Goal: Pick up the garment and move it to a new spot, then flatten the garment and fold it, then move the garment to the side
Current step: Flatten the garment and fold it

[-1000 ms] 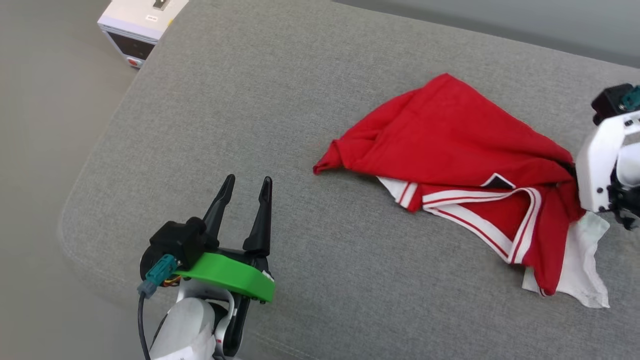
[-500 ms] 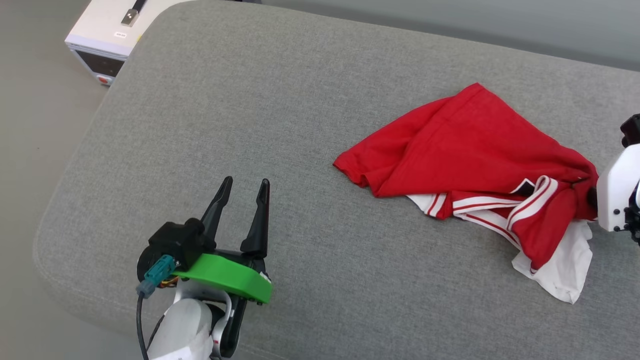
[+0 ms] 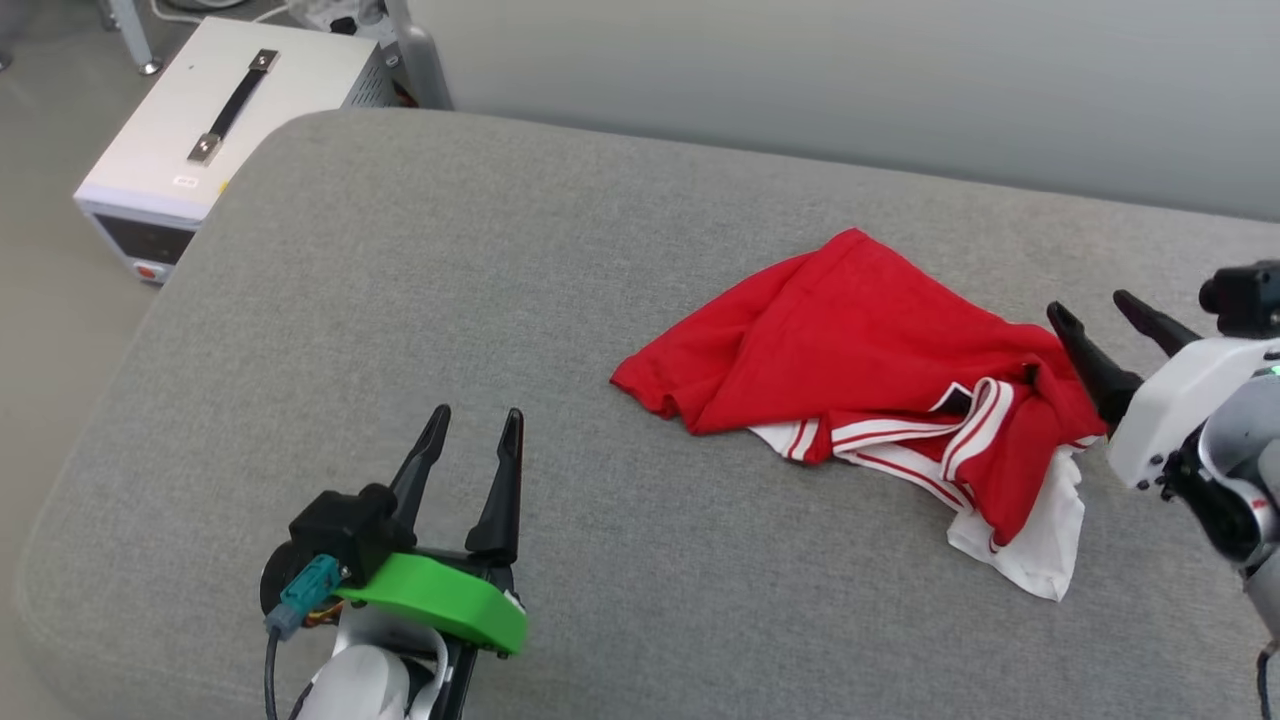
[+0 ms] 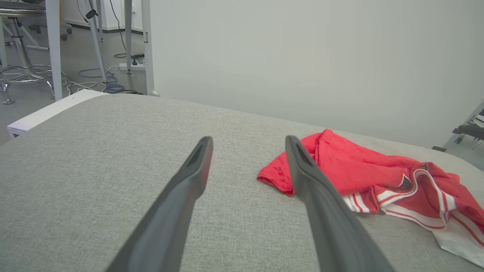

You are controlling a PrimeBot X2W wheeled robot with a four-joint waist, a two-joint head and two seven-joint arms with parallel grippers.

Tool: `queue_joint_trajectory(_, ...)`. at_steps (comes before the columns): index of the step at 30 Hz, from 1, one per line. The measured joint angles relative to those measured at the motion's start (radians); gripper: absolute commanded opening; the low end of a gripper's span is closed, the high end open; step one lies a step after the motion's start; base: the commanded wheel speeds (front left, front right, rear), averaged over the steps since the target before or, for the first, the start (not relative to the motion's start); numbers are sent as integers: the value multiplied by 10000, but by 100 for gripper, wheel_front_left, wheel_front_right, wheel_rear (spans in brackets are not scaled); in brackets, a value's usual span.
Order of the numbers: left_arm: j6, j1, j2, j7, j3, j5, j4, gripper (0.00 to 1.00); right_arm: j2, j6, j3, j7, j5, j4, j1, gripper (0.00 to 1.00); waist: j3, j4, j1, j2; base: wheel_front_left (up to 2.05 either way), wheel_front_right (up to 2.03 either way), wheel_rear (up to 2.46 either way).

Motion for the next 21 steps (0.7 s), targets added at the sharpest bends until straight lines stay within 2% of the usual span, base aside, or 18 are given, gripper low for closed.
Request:
queue_joint_trajectory(5,-2,341,4,0,130,0,-15,100,497,0,-828,-267,-435,-727,1556,100,-372,-452,0,0,0,0,0)
queue_joint_trajectory(9,-2,468,17,-2,190,0,-40,100,1001,0,-1695,92,-1195,-1097,2790,100,-611,-809,0,0,0,0,0)
queue_joint_trajectory(14,-2,542,31,0,186,0,-56,100,1726,0,-2619,1827,-2299,-1615,3845,100,-756,-1167,0,0,0,0,0)
queue_joint_trajectory(21,-2,531,42,0,161,-2,-73,100,2688,0,-3983,4523,-3659,-2878,4246,100,-535,-1239,0,0,0,0,0)
